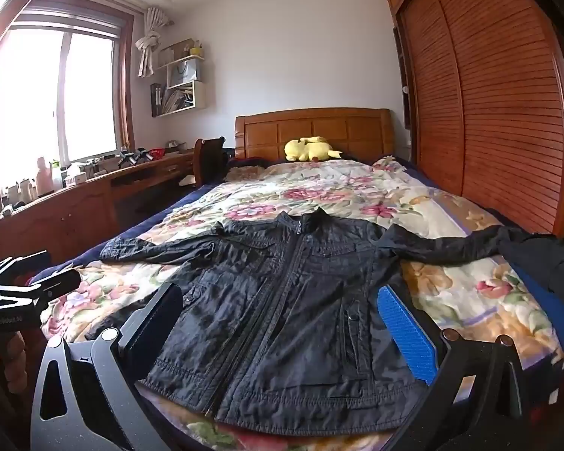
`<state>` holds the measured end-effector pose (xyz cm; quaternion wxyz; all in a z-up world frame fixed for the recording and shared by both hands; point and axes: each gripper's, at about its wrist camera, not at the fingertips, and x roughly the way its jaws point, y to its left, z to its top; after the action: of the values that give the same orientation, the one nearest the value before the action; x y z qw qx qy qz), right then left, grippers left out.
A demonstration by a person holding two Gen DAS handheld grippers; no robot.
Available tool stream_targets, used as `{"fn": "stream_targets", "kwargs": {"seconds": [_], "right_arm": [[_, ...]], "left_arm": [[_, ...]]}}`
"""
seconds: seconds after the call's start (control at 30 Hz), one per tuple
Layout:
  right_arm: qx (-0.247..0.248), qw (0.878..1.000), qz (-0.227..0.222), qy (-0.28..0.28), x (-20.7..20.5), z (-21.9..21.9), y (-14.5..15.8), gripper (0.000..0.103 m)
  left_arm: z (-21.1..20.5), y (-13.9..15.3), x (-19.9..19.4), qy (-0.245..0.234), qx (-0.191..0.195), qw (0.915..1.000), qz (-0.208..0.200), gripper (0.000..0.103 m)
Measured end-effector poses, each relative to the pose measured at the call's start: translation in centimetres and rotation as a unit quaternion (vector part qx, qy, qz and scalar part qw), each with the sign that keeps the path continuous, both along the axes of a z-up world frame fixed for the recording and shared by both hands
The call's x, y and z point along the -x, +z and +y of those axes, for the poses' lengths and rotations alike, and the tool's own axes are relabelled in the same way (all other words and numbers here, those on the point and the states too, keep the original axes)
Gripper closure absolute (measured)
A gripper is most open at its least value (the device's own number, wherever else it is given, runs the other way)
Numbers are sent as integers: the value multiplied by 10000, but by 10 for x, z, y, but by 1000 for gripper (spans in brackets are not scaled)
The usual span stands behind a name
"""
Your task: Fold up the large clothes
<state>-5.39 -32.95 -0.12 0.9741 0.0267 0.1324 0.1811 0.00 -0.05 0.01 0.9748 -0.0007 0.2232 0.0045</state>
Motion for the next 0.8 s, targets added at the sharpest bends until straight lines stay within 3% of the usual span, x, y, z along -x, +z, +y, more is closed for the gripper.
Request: {"fn": "stream_targets", "kwargs": {"seconds": [0.8], "right_arm": [[7,10000,29,25,1,2,0,0]], "left_arm": [[-6,-1,3,37,109,9999,-65,0]]}}
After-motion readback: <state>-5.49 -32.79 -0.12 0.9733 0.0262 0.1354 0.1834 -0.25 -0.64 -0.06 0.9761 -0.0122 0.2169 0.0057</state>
